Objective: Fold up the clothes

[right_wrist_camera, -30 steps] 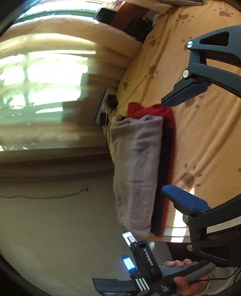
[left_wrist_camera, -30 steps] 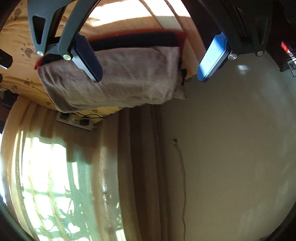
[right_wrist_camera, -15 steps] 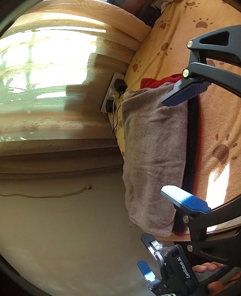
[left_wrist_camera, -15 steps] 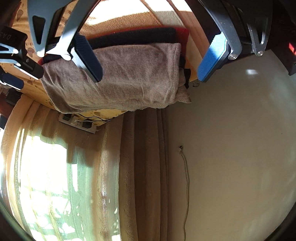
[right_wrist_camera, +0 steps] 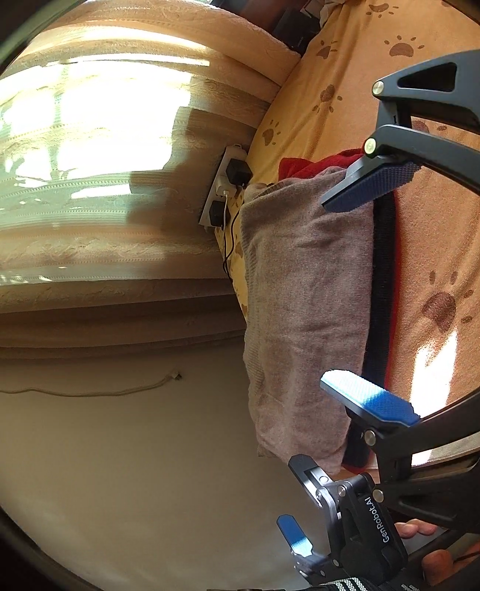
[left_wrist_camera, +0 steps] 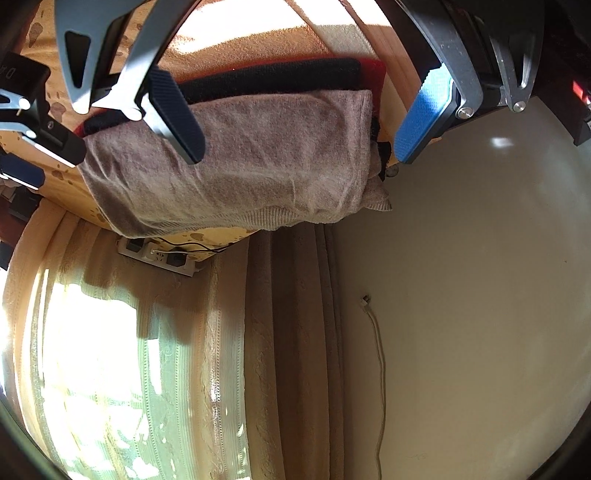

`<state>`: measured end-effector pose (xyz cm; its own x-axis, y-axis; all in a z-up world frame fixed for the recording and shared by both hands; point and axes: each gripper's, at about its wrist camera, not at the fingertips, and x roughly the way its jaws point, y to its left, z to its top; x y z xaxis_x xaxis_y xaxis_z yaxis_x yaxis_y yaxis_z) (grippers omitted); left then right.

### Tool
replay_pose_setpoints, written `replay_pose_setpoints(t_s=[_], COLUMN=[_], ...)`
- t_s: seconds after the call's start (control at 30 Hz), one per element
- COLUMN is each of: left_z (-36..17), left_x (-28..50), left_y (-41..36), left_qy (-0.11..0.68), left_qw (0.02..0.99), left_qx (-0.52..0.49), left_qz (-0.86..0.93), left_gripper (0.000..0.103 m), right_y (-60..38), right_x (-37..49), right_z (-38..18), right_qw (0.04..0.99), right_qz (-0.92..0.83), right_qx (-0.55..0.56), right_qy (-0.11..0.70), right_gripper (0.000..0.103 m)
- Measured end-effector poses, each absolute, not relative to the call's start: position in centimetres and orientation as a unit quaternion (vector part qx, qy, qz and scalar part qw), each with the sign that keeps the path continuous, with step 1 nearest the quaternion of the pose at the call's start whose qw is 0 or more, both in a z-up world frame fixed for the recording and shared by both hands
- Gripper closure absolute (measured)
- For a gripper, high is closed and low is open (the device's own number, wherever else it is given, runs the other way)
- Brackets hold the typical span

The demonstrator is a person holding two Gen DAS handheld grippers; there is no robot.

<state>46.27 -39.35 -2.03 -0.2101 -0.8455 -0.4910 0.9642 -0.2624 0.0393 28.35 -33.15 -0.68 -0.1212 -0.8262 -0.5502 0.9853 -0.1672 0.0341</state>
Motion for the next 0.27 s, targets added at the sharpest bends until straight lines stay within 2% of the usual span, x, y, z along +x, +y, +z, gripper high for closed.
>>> replay_pose_setpoints(t_s=[0.27], left_z=[-2.29], left_x=[46.0], left_y=[-39.38], left_qy=[0.131], left_qw=[0.594], left_qx=[0.217], left_qz=[-0.764], left_gripper=[0.0], right_y=[-33.12], right_x=[28.29], right_z=[-1.22], right_qw=[0.622], right_qz=[-0.726], right_qx=[0.235], right_qy=[0.175], right_gripper=[0.013])
